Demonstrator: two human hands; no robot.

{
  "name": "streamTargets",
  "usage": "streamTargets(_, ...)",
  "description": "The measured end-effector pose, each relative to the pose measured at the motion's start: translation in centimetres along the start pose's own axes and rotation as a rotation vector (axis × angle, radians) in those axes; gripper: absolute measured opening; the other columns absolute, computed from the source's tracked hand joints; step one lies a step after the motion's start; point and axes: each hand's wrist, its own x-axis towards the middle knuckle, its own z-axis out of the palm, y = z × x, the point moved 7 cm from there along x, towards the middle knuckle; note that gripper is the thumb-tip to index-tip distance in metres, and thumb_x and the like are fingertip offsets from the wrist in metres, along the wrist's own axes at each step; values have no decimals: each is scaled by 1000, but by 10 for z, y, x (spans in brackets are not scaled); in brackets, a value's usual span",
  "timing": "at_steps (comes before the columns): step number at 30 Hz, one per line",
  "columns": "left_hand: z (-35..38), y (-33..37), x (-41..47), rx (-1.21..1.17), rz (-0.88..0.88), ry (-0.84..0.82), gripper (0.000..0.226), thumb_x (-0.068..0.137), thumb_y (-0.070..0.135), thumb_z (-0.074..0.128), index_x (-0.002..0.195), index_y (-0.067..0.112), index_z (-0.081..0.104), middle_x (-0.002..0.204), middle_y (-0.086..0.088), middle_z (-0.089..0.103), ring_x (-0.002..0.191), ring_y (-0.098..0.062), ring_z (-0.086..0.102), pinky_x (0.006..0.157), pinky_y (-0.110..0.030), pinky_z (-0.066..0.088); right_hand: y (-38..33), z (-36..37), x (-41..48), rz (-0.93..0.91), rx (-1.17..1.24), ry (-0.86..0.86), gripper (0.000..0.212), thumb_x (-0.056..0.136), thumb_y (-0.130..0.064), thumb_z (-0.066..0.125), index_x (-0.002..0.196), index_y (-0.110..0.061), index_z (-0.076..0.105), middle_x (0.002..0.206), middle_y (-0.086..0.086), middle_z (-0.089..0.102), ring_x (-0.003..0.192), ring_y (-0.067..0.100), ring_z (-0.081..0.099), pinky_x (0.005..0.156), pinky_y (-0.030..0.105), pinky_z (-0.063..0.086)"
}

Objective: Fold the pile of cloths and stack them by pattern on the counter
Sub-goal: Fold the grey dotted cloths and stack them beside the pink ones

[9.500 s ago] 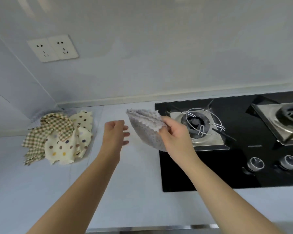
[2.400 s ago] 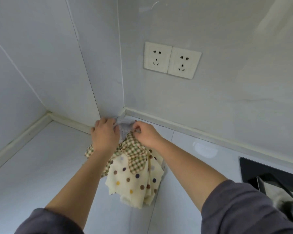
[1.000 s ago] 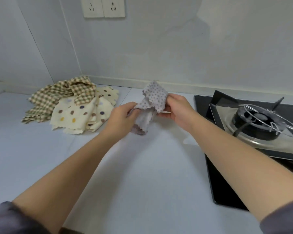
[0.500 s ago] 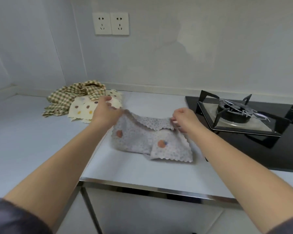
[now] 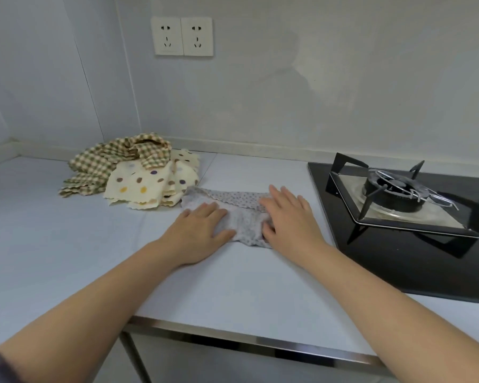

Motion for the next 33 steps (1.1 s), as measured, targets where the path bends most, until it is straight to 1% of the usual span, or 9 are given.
streamTargets(4, -27, -5, 0, -85, 33, 419, 38, 89, 41, 60, 116, 15, 59, 120, -3, 57, 111, -23, 53, 92, -37, 40, -8, 6, 1, -88, 79, 32, 29, 90, -16, 48, 115, -16, 63, 116, 2, 60, 113, 24, 52, 90, 35, 41)
streamTargets(6, -38, -4, -6, -141, 93, 563, 22, 85, 36, 65, 93, 16, 63, 90, 3, 61, 82, -16, 57, 71, -33, 46, 0, 13, 1, -15, 119, -31, 34, 92, -24, 43, 122, -20, 60, 126, 0, 57, 120, 22, 48, 97, 33, 38)
streamTargets(9, -25, 1, -6, -169, 143, 406, 45, 82, 61, 47, 96, 22, 64, 92, 11, 62, 84, -10, 56, 73, -30, 47, 11, 28, -2, 97, 110, -239, 55, 93, -39, 33, 147, -27, 33, 160, 7, 16, 148, 30, 8, 120, 43, 8)
streamTargets(14, -7, -5, 2, -190, 79, 265, 52, 82, 63, 49, 116, 26, 60, 113, 10, 59, 100, -11, 58, 90, -37, 46, 13, 22, -5, 158, -30, -237, 66, 92, -49, 33, 152, -28, 17, 160, 9, -18, 143, 30, -29, 111, 60, -18)
streamTargets(18, -22, -11, -3, -265, 34, 444, 6, 90, 18, 63, 93, 16, 67, 88, 2, 68, 80, -19, 63, 74, -40, 51, -7, -3, -3, -57, 72, 29, 45, 86, -27, 53, 130, -21, 55, 153, 5, 30, 144, 25, 18, 116, 44, 10)
streamTargets(21, -24, -16, -4, -346, -46, 458, 14, 93, 5, 49, 93, 15, 58, 81, -2, 65, 75, -23, 59, 66, -40, 49, -19, -3, -7, -134, 267, 27, 26, 87, -18, 54, 110, -17, 67, 113, -3, 59, 107, 17, 53, 93, 36, 43)
streamTargets(24, -25, -11, -6, -290, 0, 449, 23, 85, -6, 43, 91, 11, 58, 79, -5, 62, 74, -26, 57, 61, -38, 44, -17, 8, -8, -104, 282, -44, 24, 91, -27, 53, 107, -17, 66, 111, -3, 62, 108, 20, 54, 96, 37, 43)
streamTargets(29, -16, -4, -7, -46, -4, 326, 42, 83, 45, 27, 99, 18, 56, 95, 7, 56, 92, -20, 57, 86, -34, 37, 1, 20, -9, 114, 229, -207, 33, 91, -55, 46, 105, -25, 47, 135, -2, 42, 142, 28, 21, 113, 50, 17)
streamTargets(33, -23, -3, -8, -34, 41, 388, 55, 81, 60, 56, 120, 22, 53, 122, 6, 55, 115, -18, 52, 100, -41, 37, 2, 10, -8, 111, 124, -95, 33, 92, -55, 40, 107, -27, 48, 114, -7, 58, 114, 21, 48, 93, 39, 30)
